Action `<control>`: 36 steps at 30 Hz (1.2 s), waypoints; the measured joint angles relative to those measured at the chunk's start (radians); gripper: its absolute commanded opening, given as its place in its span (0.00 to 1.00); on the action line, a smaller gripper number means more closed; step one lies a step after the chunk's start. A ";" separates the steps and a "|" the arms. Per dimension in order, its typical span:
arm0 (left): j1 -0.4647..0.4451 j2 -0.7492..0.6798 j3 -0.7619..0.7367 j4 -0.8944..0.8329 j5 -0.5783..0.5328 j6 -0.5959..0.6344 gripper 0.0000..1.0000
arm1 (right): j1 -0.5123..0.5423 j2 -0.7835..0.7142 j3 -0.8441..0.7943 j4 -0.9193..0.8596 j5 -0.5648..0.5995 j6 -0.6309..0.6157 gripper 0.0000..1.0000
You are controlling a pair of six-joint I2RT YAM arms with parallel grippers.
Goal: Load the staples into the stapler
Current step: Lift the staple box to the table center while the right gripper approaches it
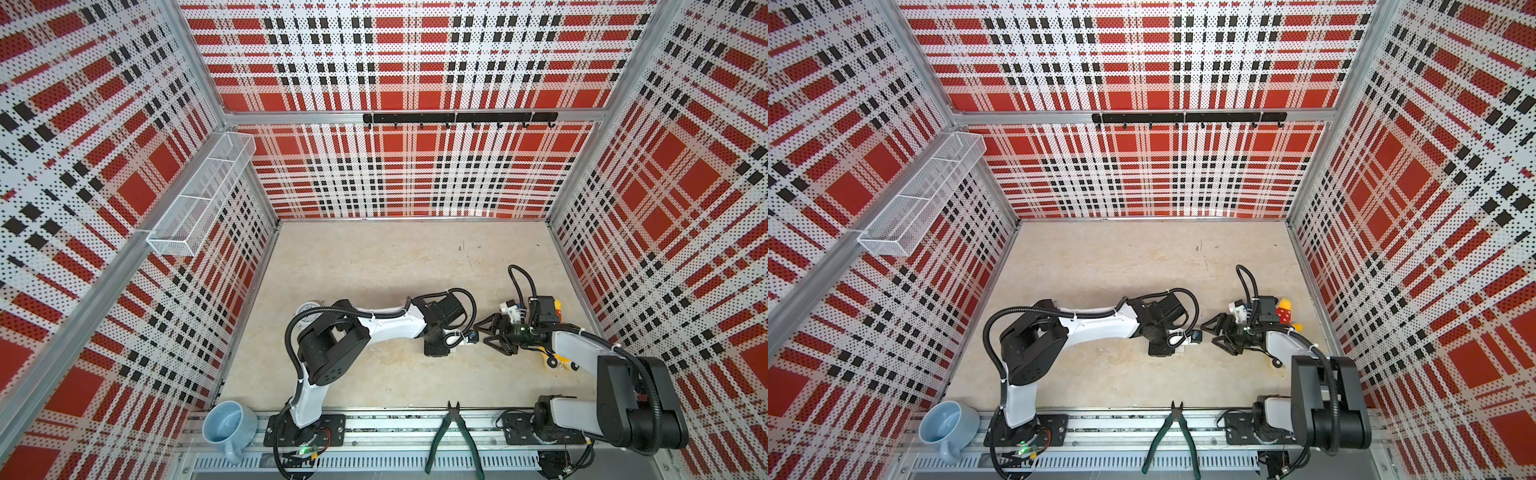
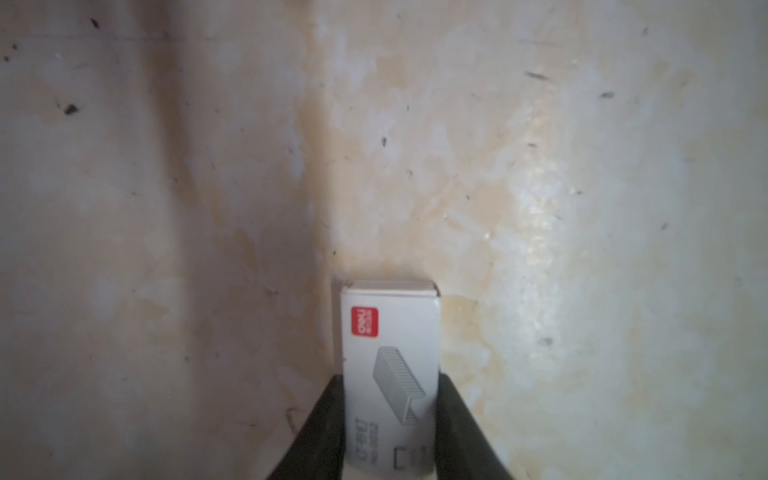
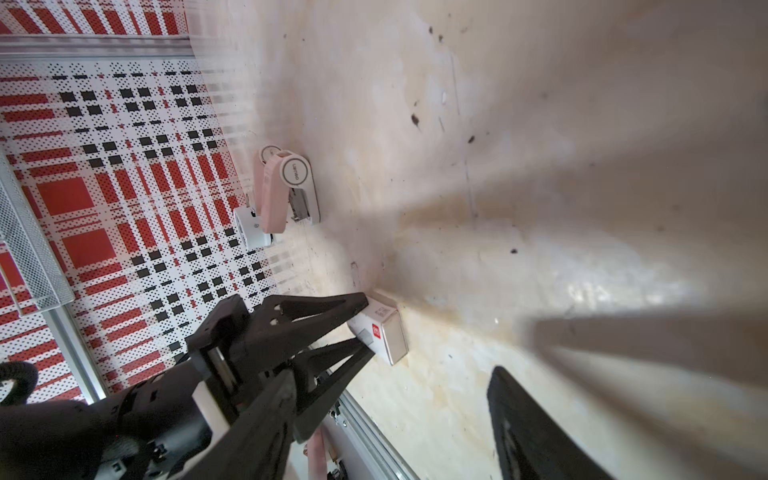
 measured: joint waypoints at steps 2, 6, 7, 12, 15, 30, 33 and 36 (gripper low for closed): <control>0.002 -0.008 -0.013 0.001 0.000 -0.011 0.38 | 0.018 0.015 -0.014 0.034 -0.003 0.022 0.74; 0.008 -0.025 -0.040 0.017 0.000 -0.029 0.45 | 0.056 0.051 -0.030 0.121 -0.019 0.071 0.71; 0.010 -0.031 -0.048 0.024 0.001 -0.032 0.47 | 0.063 0.063 -0.034 0.143 -0.025 0.084 0.71; 0.026 -0.060 -0.089 0.047 0.005 -0.041 0.53 | 0.080 0.088 -0.052 0.211 -0.041 0.124 0.70; 0.040 -0.076 -0.107 0.061 0.012 -0.046 0.53 | 0.083 0.088 -0.060 0.241 -0.047 0.142 0.70; 0.076 -0.109 -0.180 0.137 0.127 -0.055 0.60 | 0.128 0.170 -0.081 0.400 -0.082 0.225 0.62; 0.072 -0.109 -0.189 0.145 0.127 -0.052 0.58 | 0.135 0.182 -0.088 0.430 -0.091 0.237 0.61; 0.072 -0.109 -0.189 0.165 0.129 -0.052 0.56 | 0.146 0.183 -0.093 0.442 -0.092 0.248 0.61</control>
